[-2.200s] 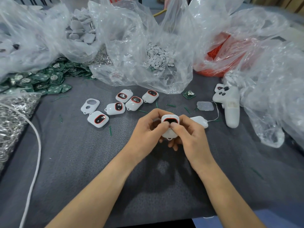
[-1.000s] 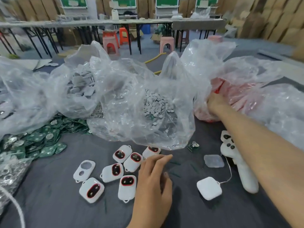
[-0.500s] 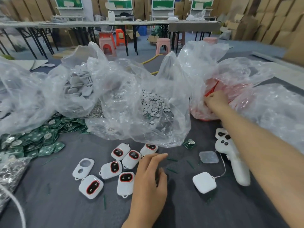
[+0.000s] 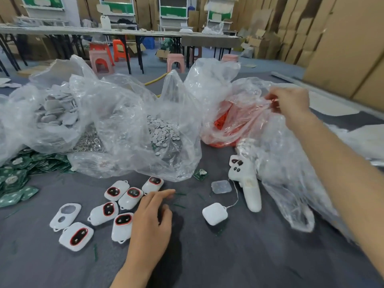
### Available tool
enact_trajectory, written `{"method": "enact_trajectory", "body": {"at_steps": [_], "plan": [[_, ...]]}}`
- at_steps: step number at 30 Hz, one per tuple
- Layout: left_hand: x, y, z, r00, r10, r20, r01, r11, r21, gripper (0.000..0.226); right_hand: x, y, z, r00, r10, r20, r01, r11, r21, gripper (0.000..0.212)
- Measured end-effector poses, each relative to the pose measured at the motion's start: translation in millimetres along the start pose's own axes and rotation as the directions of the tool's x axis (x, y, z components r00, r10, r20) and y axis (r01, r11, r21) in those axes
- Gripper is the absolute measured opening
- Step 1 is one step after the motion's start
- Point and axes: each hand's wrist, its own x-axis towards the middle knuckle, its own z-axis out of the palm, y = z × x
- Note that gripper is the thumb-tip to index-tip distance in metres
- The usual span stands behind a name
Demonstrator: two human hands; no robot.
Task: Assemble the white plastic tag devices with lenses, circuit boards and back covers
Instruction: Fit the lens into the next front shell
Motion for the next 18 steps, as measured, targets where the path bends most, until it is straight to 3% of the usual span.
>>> {"method": "enact_trajectory", "body": {"at_steps": [2, 4, 6, 7, 9, 11, 13, 16, 18], "plan": [[0, -1, 1, 1.0, -0.009, 0.003, 0.009, 1.0, -0.004, 0.043, 5, -2, -43, 1.0, 0.02, 0.014, -0.015, 0.964, -0.265, 0.021], [0, -2, 2, 1.0, -0.025, 0.012, 0.025, 1.0, -0.012, 0.044, 4, 12, -83, 0.956, 0.258, 0.141, -0.133, 0.807, -0.575, 0.027], [0, -1, 3, 1.0, -0.026, 0.012, 0.026, 1.0, -0.017, 0.045, -4, 34, -105, 0.851, 0.48, 0.211, -0.201, 0.671, -0.714, 0.024], [0, -1, 3, 1.0, -0.022, 0.009, 0.022, 1.0, -0.018, 0.047, -6, 45, -108, 0.842, 0.503, 0.195, -0.21, 0.638, -0.741, 0.019], [-1, 0, 3, 1.0, -0.012, 0.001, 0.012, 1.0, -0.014, 0.052, -7, 67, -108, 0.916, 0.391, 0.093, -0.163, 0.574, -0.802, 0.013], [0, 1, 2, 1.0, -0.004, -0.007, 0.004, 1.0, -0.011, 0.054, -9, 82, -105, 0.984, 0.176, -0.029, -0.114, 0.496, -0.861, 0.025], [0, -1, 1, 1.0, -0.007, -0.013, 0.007, 1.0, -0.005, 0.054, -16, 87, -98, 0.998, 0.009, -0.057, -0.054, 0.514, -0.856, 0.023], [0, -1, 2, 1.0, -0.007, -0.01, 0.007, 1.0, 0.006, 0.052, -22, 77, -80, 0.972, -0.218, 0.084, 0.184, 0.492, -0.851, 0.021], [0, -2, 2, 1.0, -0.006, -0.005, 0.006, 1.0, 0.002, 0.051, -27, 68, -59, 0.941, -0.214, 0.262, 0.334, 0.466, -0.82, 0.024]]}}
